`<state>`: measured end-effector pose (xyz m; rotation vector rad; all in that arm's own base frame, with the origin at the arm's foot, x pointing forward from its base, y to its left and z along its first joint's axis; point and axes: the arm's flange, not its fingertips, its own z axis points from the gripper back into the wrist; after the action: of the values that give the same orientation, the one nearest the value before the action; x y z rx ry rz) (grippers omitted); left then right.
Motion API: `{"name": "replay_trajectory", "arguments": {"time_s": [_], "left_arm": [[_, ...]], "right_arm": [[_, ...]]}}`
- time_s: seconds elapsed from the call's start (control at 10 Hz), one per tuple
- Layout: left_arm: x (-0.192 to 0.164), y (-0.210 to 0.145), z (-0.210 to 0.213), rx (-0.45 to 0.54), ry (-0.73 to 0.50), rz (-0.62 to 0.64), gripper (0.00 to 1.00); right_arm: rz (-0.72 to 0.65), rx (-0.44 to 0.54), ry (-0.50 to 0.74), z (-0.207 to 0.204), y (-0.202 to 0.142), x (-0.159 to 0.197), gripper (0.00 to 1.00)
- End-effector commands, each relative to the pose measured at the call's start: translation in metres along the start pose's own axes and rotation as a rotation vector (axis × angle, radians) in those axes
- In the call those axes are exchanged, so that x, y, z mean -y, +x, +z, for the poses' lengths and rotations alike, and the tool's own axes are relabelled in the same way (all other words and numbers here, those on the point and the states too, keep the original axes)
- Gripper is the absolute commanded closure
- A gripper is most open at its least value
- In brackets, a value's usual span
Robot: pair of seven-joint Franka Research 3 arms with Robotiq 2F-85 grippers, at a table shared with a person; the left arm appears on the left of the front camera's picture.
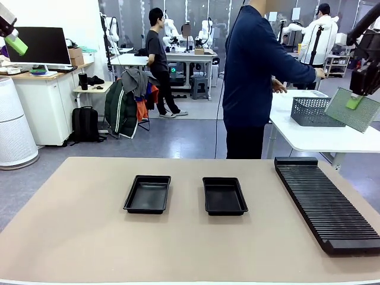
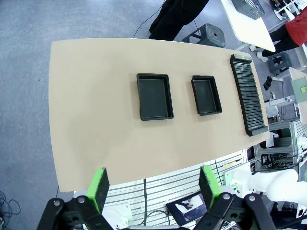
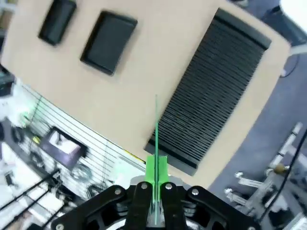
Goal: Inspect and transfer BCBs to ESD trays.
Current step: Pick up the Blank PCB from the PCB Rack and place it in the left ESD tray.
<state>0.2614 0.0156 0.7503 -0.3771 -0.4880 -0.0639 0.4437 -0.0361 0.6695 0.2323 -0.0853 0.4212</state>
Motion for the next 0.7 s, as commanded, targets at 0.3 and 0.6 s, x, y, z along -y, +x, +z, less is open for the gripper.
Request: {"name": "replay_trajectory", "arguments": {"time_s": [0.3, 0.6], "left_arm": [[-0.0002, -0.0022, -0.0008, -0.001, -0.001, 0.001, 0.0], [-0.0002, -0.0022, -0.0008, -0.001, -0.001, 0.001, 0.0]], "right_arm": [[0.0, 0.0, 0.0, 0.0, 0.0, 0.0, 0.97], [0.0, 0.0, 0.0, 0.0, 0.0, 0.0, 0.97]]}}
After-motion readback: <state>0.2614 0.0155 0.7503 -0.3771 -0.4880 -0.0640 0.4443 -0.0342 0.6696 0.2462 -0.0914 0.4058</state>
